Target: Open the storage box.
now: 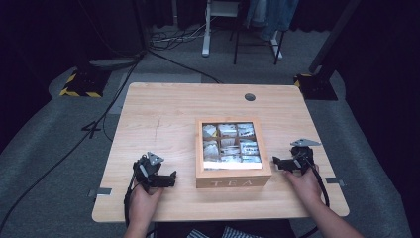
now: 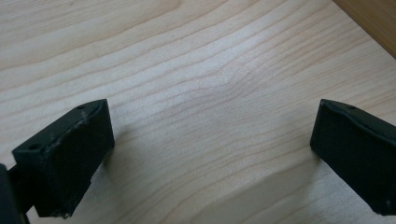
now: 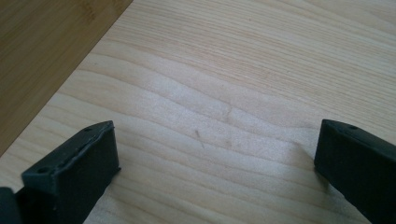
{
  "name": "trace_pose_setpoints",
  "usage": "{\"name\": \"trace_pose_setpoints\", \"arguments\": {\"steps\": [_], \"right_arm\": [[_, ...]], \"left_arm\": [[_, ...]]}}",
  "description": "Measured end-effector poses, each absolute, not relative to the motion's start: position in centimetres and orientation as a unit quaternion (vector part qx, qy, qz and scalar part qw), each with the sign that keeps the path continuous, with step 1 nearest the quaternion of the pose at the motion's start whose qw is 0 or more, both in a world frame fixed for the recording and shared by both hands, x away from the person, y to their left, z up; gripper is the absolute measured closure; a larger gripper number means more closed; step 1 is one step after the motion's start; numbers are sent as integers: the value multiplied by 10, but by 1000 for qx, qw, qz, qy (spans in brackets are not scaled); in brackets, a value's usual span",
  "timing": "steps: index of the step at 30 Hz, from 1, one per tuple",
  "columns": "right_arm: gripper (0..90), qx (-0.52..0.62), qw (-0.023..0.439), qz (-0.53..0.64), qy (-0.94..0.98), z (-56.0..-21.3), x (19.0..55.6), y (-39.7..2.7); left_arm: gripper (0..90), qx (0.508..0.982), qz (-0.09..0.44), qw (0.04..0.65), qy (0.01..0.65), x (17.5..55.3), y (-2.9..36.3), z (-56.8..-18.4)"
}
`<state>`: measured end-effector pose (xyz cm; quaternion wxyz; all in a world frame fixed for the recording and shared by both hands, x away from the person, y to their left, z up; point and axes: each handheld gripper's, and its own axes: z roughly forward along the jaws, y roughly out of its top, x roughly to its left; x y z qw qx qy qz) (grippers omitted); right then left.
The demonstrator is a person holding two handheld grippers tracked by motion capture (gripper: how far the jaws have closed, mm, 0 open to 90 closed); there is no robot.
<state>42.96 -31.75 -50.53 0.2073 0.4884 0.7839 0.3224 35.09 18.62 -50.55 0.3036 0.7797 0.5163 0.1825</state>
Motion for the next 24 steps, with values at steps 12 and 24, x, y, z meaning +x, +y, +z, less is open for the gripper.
{"name": "trace_pose_setpoints", "arguments": {"steps": [12,24], "right_arm": [[33,484,209,328,784,-505,424,-320],[179,474,206,334,788,-502,419,-321]], "left_arm": [[4,812,166,314,464,368,192,-505],[6,808,167,314,469,366,191,-506]]}}
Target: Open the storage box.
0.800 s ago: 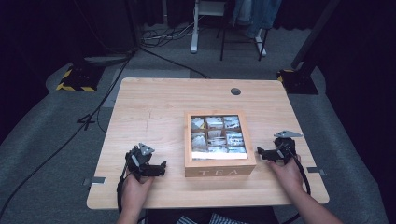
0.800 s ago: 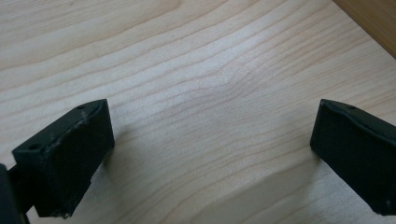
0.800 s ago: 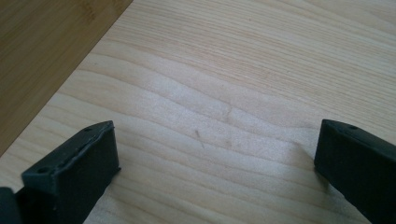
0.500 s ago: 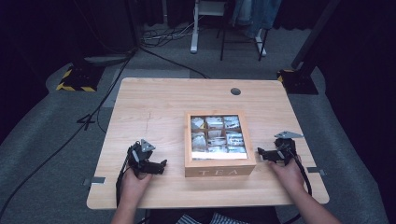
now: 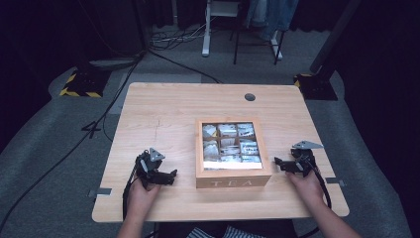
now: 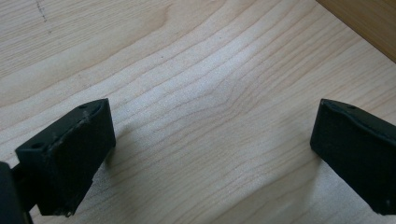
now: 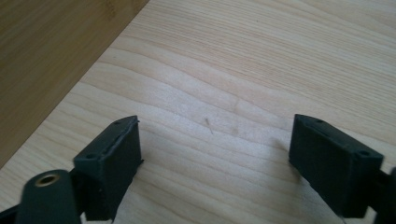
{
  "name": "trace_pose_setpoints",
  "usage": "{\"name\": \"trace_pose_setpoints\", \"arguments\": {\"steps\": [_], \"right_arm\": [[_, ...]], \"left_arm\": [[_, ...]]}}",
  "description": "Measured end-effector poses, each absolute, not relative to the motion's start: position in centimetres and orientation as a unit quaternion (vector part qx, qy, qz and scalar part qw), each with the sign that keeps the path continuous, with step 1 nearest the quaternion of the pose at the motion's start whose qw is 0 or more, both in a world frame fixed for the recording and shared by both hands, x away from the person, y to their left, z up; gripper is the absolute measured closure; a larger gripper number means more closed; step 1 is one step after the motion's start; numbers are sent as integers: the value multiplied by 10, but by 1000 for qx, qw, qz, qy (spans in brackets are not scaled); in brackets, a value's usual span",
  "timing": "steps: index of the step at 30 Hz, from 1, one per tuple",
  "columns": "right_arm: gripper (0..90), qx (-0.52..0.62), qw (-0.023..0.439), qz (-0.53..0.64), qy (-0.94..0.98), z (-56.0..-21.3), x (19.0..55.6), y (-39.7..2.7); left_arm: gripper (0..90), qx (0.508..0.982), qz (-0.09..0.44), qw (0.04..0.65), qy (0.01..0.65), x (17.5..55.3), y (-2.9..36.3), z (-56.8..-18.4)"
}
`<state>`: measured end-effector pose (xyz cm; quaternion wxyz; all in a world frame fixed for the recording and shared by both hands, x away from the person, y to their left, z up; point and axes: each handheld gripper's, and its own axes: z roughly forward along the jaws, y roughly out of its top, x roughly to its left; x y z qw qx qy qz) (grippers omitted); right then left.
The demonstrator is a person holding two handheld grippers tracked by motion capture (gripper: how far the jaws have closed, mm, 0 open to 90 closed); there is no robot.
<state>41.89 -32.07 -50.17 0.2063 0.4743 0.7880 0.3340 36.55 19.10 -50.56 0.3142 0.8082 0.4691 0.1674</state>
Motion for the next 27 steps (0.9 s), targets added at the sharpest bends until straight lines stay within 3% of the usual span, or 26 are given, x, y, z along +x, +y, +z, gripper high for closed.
{"name": "trace_pose_setpoints", "arguments": {"steps": [3,4,5,27], "right_arm": [[304,481,201,324,789,-497,417,-323],[304,481,201,324,789,-497,417,-323],[383,478,187,326,794,-494,416,-324],[412,429,175,443,768,-435,376,-327]], "left_arm": [[6,808,167,314,470,365,191,-506],[6,808,167,314,470,365,191,-506],[6,807,166,315,471,365,191,-506],[6,808,167,314,469,365,191,-506]]}}
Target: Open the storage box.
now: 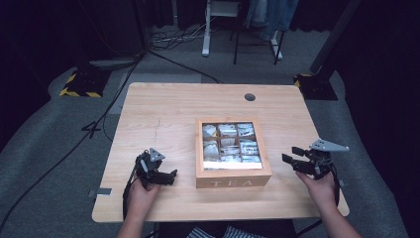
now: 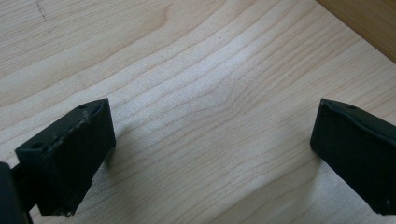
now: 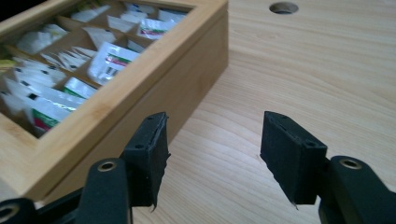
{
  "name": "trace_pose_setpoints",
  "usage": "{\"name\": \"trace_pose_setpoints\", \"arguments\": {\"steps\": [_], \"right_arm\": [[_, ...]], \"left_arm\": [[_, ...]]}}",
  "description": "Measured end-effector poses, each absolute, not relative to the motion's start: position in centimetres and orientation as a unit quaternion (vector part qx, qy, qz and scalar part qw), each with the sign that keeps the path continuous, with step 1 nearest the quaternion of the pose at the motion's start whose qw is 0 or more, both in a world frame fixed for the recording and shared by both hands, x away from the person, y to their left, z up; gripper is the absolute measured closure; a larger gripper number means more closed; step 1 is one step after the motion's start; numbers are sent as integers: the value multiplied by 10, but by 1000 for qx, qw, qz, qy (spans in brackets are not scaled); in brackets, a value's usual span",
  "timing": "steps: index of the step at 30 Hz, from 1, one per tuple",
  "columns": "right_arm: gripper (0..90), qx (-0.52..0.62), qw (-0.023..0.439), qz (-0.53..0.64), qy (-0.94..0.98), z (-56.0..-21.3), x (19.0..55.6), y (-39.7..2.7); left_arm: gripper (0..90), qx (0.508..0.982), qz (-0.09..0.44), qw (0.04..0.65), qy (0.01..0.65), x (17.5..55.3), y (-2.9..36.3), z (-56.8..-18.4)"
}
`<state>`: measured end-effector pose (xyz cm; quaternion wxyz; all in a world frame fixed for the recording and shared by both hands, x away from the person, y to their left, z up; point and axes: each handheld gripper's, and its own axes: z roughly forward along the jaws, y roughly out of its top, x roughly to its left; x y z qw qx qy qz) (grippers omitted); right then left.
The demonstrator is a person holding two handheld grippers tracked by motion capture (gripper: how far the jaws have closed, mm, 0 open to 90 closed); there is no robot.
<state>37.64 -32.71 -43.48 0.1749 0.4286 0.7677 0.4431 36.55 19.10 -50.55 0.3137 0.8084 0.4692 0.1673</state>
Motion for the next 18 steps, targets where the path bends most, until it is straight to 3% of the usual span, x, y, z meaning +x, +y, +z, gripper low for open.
{"name": "trace_pose_setpoints", "arguments": {"steps": [18], "right_arm": [[361,344,145,480,794,-421,361,-300]], "left_arm": [[6,807,167,315,470,365,191,-506]]}}
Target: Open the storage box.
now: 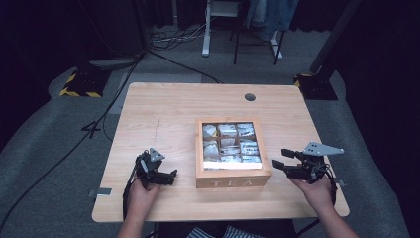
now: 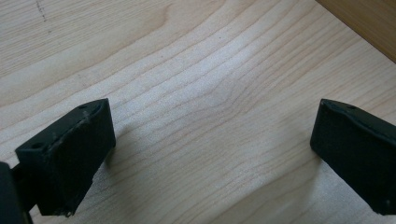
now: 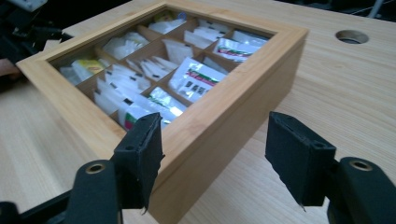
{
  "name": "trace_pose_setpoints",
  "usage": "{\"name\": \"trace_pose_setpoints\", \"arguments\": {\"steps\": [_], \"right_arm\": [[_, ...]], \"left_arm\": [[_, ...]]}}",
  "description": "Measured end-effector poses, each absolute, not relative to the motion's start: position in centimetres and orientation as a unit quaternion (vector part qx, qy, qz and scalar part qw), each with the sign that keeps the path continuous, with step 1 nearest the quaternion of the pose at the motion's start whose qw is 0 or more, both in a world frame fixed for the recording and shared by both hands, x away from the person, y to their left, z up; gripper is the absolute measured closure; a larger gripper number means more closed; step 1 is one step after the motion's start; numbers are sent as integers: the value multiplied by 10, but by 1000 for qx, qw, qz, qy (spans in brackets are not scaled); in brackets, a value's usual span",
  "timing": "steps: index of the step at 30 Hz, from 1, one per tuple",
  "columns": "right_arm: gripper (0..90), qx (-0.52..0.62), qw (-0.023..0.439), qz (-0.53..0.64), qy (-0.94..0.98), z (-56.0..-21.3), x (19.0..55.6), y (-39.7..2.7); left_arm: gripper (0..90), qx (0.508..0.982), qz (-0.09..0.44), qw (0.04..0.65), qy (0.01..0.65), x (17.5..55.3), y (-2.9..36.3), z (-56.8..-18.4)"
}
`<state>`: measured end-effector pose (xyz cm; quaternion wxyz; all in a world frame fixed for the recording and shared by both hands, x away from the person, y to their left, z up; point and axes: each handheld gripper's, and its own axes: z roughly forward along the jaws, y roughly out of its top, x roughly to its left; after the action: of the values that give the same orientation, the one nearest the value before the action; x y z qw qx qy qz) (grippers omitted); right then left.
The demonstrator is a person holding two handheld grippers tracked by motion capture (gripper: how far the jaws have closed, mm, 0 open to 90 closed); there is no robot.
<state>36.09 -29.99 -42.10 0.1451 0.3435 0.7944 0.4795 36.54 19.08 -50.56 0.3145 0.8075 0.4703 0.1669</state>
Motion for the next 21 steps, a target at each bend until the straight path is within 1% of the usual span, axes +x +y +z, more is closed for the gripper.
{"name": "trace_pose_setpoints", "arguments": {"steps": [6,12,13,16,19,21], "right_arm": [[328,318,136,465,815,-419,356,-284],[304,314,122,458,823,-421,355,-277],[281,313,120,455,825,-423,355,-275],[250,314,116,449,828,-424,356,-273],[232,311,116,436,836,-427,356,-270],[224,311,105,435,839,-428,357,-270]], "left_arm": [[6,808,167,314,470,365,191,-506],[6,808,167,314,470,365,191,-506],[6,808,167,314,470,365,191,-506],[6,808,167,314,470,365,191,-506],[6,808,167,314,469,365,191,-506],[6,807,167,315,471,365,191,-506]]}}
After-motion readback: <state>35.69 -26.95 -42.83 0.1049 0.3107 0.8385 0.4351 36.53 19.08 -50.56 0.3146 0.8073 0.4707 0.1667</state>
